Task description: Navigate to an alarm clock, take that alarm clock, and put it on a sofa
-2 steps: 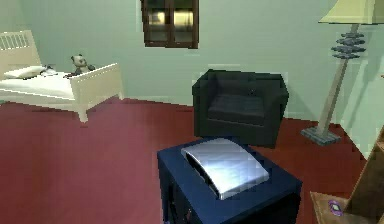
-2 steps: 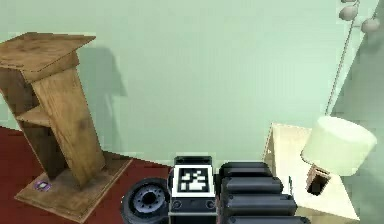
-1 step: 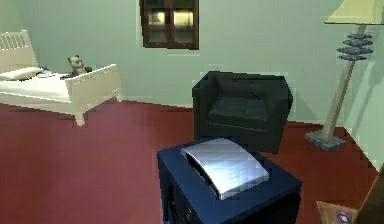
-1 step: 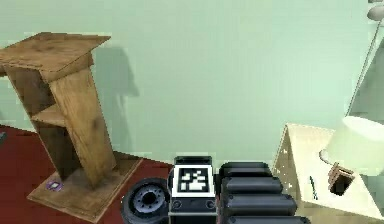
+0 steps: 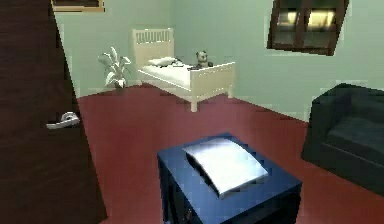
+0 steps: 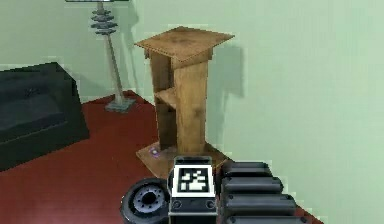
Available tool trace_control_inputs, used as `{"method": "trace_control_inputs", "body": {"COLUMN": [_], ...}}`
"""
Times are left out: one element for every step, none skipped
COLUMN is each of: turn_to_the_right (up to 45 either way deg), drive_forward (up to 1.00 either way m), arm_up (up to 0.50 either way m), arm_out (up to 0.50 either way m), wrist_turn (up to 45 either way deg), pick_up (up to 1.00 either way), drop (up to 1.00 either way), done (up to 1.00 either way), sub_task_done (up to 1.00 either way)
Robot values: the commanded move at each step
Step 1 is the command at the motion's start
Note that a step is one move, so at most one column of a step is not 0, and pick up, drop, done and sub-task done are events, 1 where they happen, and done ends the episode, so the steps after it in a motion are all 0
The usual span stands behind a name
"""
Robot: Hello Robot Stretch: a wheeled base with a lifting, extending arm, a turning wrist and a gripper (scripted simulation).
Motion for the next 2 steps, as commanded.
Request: {"method": "trace_control_inputs", "body": {"turn_to_the_right": [0.0,-12.0], "drive_forward": [1.0,0.0], "arm_up": [0.0,0.0], "arm_out": [0.0,0.0], "wrist_turn": [0.0,0.0], "pick_up": [0.0,0.0], "drop": [0.0,0.0], "done": [0.0,0.0], "sub_task_done": [0.0,0.0]}}
